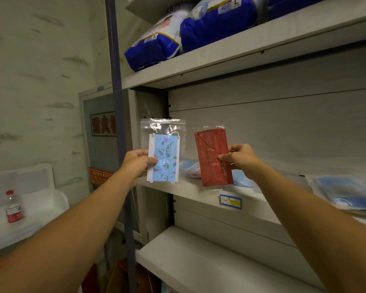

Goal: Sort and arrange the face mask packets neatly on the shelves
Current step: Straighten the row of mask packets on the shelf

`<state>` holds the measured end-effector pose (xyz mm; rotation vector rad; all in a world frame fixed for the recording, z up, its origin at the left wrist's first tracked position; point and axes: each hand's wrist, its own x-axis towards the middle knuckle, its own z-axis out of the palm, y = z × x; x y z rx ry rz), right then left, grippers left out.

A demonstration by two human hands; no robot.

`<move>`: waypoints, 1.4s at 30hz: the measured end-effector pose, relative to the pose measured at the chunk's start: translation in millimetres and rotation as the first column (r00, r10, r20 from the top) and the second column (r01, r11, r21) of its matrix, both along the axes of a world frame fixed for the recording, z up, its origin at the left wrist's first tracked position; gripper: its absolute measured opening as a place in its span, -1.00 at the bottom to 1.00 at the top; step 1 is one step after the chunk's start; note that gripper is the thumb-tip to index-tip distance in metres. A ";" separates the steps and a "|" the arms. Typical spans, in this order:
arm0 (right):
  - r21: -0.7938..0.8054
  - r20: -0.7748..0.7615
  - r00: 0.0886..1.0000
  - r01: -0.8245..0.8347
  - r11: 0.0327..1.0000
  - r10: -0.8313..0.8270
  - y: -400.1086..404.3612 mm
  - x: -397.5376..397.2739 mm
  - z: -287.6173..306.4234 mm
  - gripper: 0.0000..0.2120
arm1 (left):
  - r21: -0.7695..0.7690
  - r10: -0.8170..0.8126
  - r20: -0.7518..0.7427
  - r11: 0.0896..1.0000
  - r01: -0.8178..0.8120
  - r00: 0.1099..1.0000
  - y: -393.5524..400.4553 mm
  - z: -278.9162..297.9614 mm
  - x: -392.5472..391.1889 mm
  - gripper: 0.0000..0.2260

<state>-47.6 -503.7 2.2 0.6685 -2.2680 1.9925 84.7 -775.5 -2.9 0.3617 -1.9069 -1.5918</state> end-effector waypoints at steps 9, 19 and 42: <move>-0.031 0.001 1.000 -0.008 0.999 0.008 -52.2 -51.2 0.1 -0.84 | 0.019 -0.005 0.006 1.000 0.005 1.000 -45.6 2.1 -57.7 -0.79; -0.127 -0.007 1.000 0.006 0.992 -0.007 -110.9 -109.1 1.3 -0.83 | 0.021 -0.079 0.017 0.997 0.079 0.997 -101.1 -1.0 -130.2 -0.83; -0.346 0.075 0.983 0.182 0.921 -0.166 -200.2 -221.0 7.1 -0.83 | 0.031 -0.399 0.017 0.917 0.398 0.917 -159.0 -27.8 -327.0 -0.74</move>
